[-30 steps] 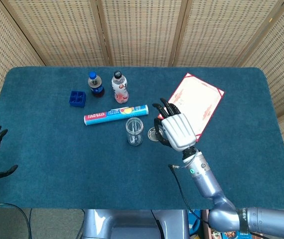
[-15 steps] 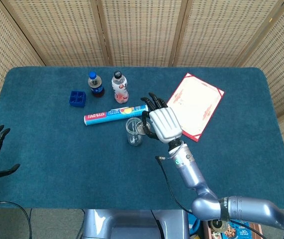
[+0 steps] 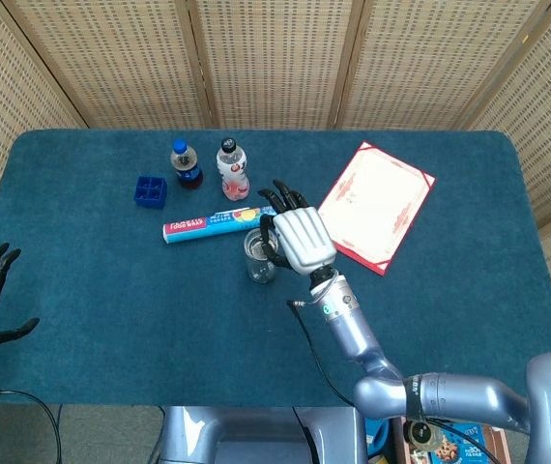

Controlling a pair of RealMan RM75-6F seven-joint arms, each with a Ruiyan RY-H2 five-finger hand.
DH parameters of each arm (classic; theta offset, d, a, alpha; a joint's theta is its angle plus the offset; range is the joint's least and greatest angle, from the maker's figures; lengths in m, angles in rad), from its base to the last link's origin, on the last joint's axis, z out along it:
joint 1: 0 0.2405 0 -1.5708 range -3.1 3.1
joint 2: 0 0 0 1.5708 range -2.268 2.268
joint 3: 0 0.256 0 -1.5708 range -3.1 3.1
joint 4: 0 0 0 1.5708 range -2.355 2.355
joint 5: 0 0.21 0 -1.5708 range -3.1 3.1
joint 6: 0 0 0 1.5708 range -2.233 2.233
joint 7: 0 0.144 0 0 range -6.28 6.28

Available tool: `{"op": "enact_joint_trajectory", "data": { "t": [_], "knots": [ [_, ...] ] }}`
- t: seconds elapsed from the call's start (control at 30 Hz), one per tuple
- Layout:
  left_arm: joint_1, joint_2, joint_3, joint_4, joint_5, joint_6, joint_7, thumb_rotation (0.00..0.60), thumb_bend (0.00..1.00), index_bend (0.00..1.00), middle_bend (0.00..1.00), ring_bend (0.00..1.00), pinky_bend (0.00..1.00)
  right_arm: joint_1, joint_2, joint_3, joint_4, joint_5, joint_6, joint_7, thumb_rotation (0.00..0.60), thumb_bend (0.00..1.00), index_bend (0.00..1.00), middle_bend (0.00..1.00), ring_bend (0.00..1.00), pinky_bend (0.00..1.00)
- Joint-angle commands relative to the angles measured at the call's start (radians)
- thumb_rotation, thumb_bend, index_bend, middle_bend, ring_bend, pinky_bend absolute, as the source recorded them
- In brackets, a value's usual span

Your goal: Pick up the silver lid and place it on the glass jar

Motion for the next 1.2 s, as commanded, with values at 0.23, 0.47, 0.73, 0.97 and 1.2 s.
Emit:
{"op": "enact_joint_trajectory", "data": {
  "t": [0.23,0.47,0.73,0.97,1.2],
  "knots": [
    [-0.009,-0.001,-0.003,-0.002,-0.001,-0.01,-0.011,0.6,0.18,0.0,0.0,0.0,0.0,0.031,-0.028,-0.013,0.042,0.011,-0.007,0.004,0.6,0.52,0.65,0.24,0.04,0.22],
    [-0.012,-0.001,-0.008,-0.002,0.003,-0.001,-0.025,0.6,0.18,0.0,0.0,0.0,0.0,0.044,-0.037,-0.017,0.06,0.014,-0.005,0.01,0.6,0.52,0.65,0.24,0.03,0.22],
    [-0.013,0.001,-0.015,0.001,0.002,0.008,-0.045,0.6,0.18,0.0,0.0,0.0,0.0,0.058,-0.042,-0.014,0.067,0.016,0.005,0.009,0.6,0.53,0.65,0.24,0.04,0.22],
    [-0.016,0.003,-0.017,0.005,-0.005,0.003,-0.057,0.6,0.18,0.0,0.0,0.0,0.0,0.076,-0.058,-0.014,0.088,0.024,0.003,0.004,0.6,0.53,0.65,0.24,0.03,0.22],
    [-0.016,0.006,-0.017,0.009,-0.009,-0.001,-0.071,0.6,0.18,0.0,0.0,0.0,0.0,0.094,-0.08,-0.013,0.125,0.024,0.003,0.009,0.6,0.52,0.65,0.24,0.04,0.22]
  ]
}}
